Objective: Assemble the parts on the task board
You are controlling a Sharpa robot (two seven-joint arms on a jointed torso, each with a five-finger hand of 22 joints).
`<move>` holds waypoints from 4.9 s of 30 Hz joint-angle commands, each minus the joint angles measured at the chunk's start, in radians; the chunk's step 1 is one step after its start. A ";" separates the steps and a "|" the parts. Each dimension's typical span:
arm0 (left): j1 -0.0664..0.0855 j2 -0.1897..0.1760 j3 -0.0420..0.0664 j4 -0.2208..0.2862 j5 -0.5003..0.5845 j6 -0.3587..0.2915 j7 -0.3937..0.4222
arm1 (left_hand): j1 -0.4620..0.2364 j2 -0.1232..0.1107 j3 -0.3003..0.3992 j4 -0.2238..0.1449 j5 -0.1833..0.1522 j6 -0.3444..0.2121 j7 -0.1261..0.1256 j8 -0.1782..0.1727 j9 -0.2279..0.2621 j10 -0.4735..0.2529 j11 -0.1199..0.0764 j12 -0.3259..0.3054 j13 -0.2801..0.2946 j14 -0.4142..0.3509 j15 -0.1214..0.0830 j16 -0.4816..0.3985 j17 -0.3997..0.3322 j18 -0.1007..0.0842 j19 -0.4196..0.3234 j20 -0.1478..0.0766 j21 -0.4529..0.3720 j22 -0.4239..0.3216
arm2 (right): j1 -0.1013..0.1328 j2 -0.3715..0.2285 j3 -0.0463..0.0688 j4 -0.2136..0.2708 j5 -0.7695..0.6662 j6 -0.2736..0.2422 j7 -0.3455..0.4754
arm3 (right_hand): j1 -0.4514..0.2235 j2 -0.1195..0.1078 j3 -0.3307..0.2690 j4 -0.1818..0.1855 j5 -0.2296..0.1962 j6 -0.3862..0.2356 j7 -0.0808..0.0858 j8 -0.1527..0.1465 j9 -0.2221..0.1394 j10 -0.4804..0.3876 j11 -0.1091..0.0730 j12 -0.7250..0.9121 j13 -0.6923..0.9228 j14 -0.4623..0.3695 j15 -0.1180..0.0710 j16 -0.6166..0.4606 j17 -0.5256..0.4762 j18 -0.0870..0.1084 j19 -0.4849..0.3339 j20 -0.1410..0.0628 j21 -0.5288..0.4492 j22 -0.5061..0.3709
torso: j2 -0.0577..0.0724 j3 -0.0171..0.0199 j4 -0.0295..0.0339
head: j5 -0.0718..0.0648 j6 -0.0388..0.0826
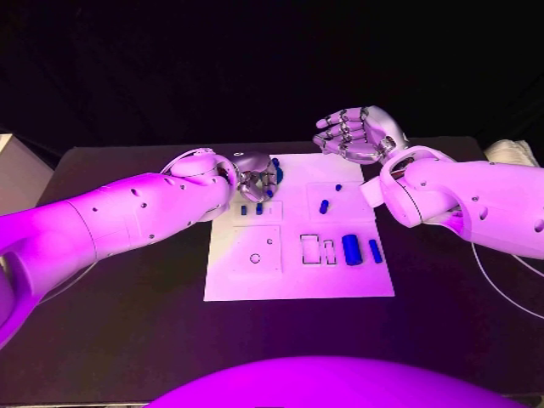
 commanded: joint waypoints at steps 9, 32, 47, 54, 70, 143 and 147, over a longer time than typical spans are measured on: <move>0.002 -0.083 0.037 0.092 0.086 -0.007 0.024 | -0.017 0.006 -0.006 -0.006 -0.003 0.012 -0.002 -0.013 0.002 0.011 -0.002 -0.014 0.000 0.009 0.002 0.004 0.000 -0.009 0.005 -0.001 0.003 -0.001 | 0.000 -0.007 0.000 0.003 -0.003 0.016 0.005 | -0.004 0.006 -0.004 0.001 0.005 -0.004 0.056 -0.004 -0.002 -0.006 0.002 -0.007 -0.001 -0.001 0.000 -0.001 -0.003 0.014 -0.006 0.001 0.001 -0.004 | -0.003 0.0003 0.0037 | -0.003 0.007; 0.002 -0.112 0.042 0.061 0.075 0.066 -0.015 | -0.022 0.006 -0.008 -0.005 -0.002 0.015 -0.003 -0.017 0.003 0.013 -0.002 -0.019 0.000 0.008 0.002 0.003 -0.004 -0.009 0.003 -0.001 0.001 -0.004 | 0.000 -0.010 0.000 0.003 -0.003 0.019 0.003 | -0.004 0.006 -0.004 0.001 0.005 -0.004 0.056 -0.004 -0.002 -0.006 0.002 -0.007 -0.001 -0.001 0.000 -0.001 -0.003 0.014 -0.006 0.001 0.001 -0.004 | -0.001 0.0004 0.0002 | 0.006 0.001; 0.002 -0.095 0.035 0.048 0.073 0.075 -0.012 | -0.022 0.007 -0.007 -0.005 -0.001 0.016 -0.003 -0.018 0.003 0.014 -0.002 -0.020 -0.001 0.008 0.002 0.003 -0.004 -0.009 0.004 -0.001 0.002 -0.003 | 0.000 -0.009 0.000 0.003 -0.003 0.018 0.003 | -0.004 0.006 -0.004 0.001 0.005 -0.004 0.056 -0.004 -0.002 -0.006 0.002 -0.007 -0.001 -0.001 0.000 -0.001 -0.003 0.014 -0.006 0.001 0.001 -0.004 | 0.000 0.0009 -0.0003 | 0.005 0.000; 0.002 -0.088 0.032 0.044 0.074 0.079 -0.010 | -0.022 0.008 -0.007 -0.006 0.000 0.017 -0.003 -0.019 0.003 0.015 -0.002 -0.022 0.000 0.009 0.001 0.003 -0.003 -0.009 0.004 -0.001 0.002 -0.002 | 0.000 -0.010 0.000 0.003 -0.003 0.018 0.003 | -0.004 0.006 -0.004 0.001 0.005 -0.004 0.056 -0.004 -0.002 -0.006 0.002 -0.007 -0.001 -0.001 0.000 -0.001 -0.003 0.014 -0.006 0.001 0.001 -0.004 | 0.000 0.0008 0.0010 | 0.003 -0.002; 0.001 -0.060 0.026 0.000 0.072 0.091 -0.013 | -0.022 0.008 -0.007 -0.007 0.000 0.018 -0.003 -0.020 0.003 0.016 -0.003 -0.023 0.000 0.010 0.001 0.004 -0.001 -0.009 0.004 -0.001 0.001 -0.003 | 0.000 -0.008 0.000 0.003 -0.003 0.019 0.004 | -0.004 0.006 -0.004 0.001 0.005 -0.004 0.056 -0.004 -0.002 -0.006 0.002 -0.007 -0.001 -0.001 0.000 -0.001 -0.003 0.014 -0.006 0.001 0.001 -0.004 | 0.000 0.0001 0.0003 | 0.002 -0.003; -0.001 -0.123 0.028 0.020 0.085 0.050 -0.002 | -0.035 -0.009 0.007 -0.034 0.000 -0.101 0.010 -0.164 -0.036 0.008 0.019 -0.130 -0.021 -0.046 0.020 -0.019 -0.091 0.003 -0.052 0.013 -0.033 -0.046 | -0.001 -0.015 0.000 -0.011 -0.013 0.025 -0.011 | -0.004 0.009 -0.007 -0.002 0.005 -0.002 0.056 -0.007 -0.005 -0.006 0.002 -0.009 -0.001 0.000 0.001 0.000 -0.018 0.014 -0.004 0.001 0.002 -0.017 | -0.001 -0.0012 0.0007 | -0.003 -0.002; -0.003 -0.141 0.034 0.031 0.105 0.016 0.003 | -0.035 -0.008 0.008 -0.035 0.001 -0.109 0.011 -0.172 -0.040 0.008 0.019 -0.132 -0.020 -0.053 0.020 -0.023 -0.106 0.005 -0.058 0.011 -0.037 -0.052 | -0.001 -0.014 0.000 -0.027 -0.050 0.039 -0.036 | 0.028 0.017 0.012 -0.030 -0.010 0.016 0.045 -0.004 -0.007 -0.003 -0.007 -0.010 -0.001 0.042 -0.012 0.018 -0.026 0.015 0.029 -0.010 0.016 -0.027 | -0.001 -0.0012 0.0001 | -0.005 0.004</move>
